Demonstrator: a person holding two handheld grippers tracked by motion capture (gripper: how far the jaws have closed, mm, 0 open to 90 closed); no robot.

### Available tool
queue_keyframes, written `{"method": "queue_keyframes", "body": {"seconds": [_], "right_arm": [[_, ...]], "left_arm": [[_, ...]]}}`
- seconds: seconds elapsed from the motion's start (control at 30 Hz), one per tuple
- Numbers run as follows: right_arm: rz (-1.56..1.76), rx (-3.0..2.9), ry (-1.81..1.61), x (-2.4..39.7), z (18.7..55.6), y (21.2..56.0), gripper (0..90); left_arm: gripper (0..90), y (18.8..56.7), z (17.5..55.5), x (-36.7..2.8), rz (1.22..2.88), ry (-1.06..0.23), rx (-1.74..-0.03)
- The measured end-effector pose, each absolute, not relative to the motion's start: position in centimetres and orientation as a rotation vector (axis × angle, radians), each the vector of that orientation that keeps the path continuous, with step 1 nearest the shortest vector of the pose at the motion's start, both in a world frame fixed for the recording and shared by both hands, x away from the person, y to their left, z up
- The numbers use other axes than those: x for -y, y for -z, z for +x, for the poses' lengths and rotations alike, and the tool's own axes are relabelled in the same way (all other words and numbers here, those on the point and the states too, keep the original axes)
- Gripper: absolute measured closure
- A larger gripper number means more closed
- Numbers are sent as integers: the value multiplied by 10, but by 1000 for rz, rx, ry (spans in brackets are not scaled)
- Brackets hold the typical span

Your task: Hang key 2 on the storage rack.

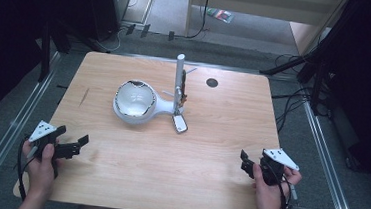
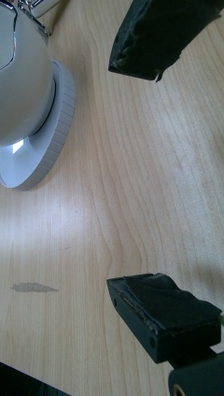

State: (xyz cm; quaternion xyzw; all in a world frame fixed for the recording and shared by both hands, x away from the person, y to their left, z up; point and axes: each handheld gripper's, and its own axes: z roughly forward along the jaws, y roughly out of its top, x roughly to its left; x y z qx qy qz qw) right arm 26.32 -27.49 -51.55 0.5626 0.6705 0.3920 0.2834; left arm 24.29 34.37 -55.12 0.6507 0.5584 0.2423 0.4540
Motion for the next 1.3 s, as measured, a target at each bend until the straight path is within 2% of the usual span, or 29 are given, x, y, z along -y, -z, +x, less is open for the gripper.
{"method": "queue_keyframes", "body": {"seconds": [0.53,0.87,1.3], "right_arm": [[1545,-1779,-1018,307,251,531,213],[1577,-1702,-1113,337,239,540,245],[1611,-1669,-1227,348,232,547,255]], "left_arm": [[11,551,242,-344,1601,-598,-1384],[11,551,242,-344,1601,-600,-1385],[11,551,242,-343,1605,-606,-1391]]}}
